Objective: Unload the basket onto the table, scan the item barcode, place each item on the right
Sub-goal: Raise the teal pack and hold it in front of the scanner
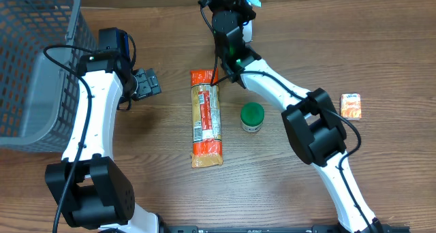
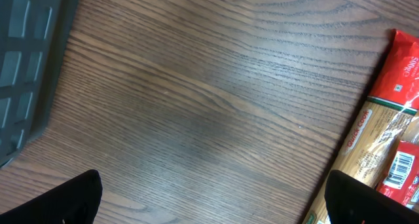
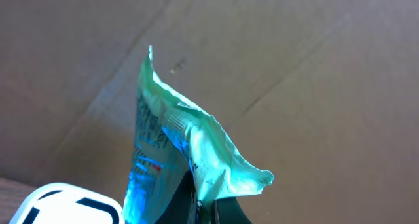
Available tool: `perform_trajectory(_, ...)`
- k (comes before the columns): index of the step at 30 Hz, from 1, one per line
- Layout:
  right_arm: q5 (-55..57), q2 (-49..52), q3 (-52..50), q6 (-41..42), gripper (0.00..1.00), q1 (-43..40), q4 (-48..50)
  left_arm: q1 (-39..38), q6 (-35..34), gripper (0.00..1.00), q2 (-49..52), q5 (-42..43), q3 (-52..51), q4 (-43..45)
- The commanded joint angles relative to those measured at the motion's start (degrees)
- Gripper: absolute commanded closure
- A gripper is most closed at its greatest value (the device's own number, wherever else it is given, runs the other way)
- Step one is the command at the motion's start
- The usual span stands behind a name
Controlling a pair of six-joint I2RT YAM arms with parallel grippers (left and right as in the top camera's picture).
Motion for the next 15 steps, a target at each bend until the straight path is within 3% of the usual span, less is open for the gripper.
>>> perform_trajectory(1,2.62,1.6,1.11,-0.48,0.96,-0.2,5.29,0.09,1.29,0.0,-0.33,-0.5,0.5,0.09)
perform_trajectory(15,-4.02,5.9,1.11,1.51,0.96,-0.2,6.1,0.09,1.31,0.0,-0.31,-0.5,0.5,0.07)
